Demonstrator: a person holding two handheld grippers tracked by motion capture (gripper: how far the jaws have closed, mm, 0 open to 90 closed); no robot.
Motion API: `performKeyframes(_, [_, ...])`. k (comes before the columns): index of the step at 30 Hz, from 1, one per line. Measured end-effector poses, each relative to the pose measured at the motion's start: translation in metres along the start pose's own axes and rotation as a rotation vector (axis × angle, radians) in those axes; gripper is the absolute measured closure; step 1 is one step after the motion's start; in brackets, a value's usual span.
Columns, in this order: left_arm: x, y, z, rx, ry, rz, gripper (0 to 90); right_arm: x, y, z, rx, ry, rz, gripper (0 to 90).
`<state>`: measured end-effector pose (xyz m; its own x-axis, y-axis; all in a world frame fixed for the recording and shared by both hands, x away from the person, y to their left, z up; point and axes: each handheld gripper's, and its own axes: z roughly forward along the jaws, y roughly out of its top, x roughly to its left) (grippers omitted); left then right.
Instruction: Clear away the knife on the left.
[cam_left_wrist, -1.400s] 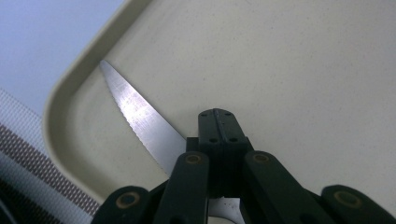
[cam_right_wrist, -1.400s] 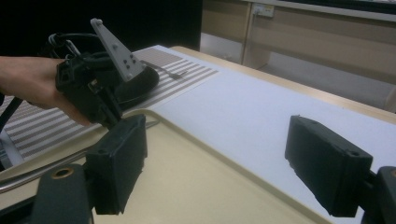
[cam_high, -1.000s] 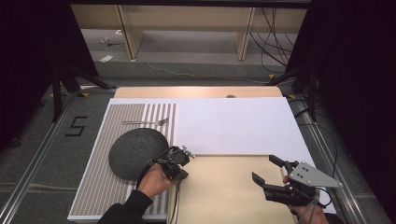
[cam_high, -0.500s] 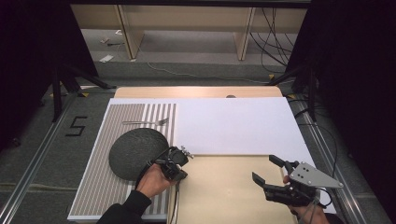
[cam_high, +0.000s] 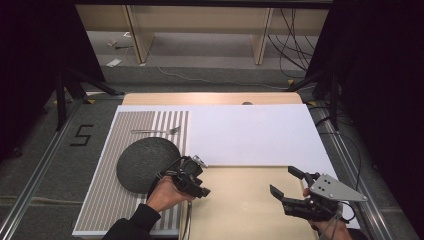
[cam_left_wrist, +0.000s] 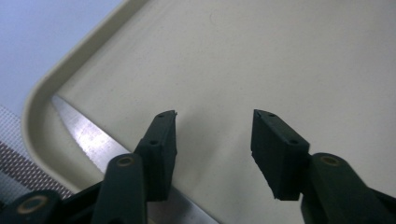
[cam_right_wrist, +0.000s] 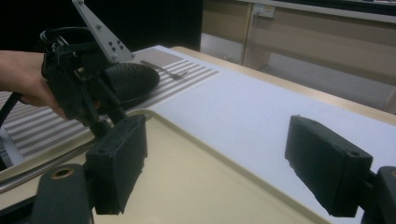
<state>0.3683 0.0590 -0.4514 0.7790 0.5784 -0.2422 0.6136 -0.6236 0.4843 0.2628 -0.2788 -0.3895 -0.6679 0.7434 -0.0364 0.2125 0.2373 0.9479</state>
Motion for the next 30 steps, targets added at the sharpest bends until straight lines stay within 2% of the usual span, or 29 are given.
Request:
performKeyframes(7, [0.0,0.0,-0.006,-0.091,-0.049,0.004,32.2,0.0,0.0,0.0,-0.001,0.0,-0.001,21.8])
performKeyframes(13, [-0.002,0.0,-0.013,-0.178,-0.059,0.005,24.4,0.0,0.0,0.0,-0.001,0.0,0.001,21.8])
performKeyframes(16, [-0.005,0.0,-0.018,-0.235,-0.096,0.004,21.9,0.0,0.0,0.0,0.0,0.001,0.001,21.8])
performKeyframes(24, [-0.011,-0.002,-0.03,-0.348,-0.123,0.024,18.8,0.0,0.0,0.0,0.0,0.001,0.001,21.8])
performKeyframes(30, [-0.013,-0.005,-0.036,-0.387,-0.102,0.038,18.1,0.0,0.0,0.0,0.0,0.001,0.001,21.8])
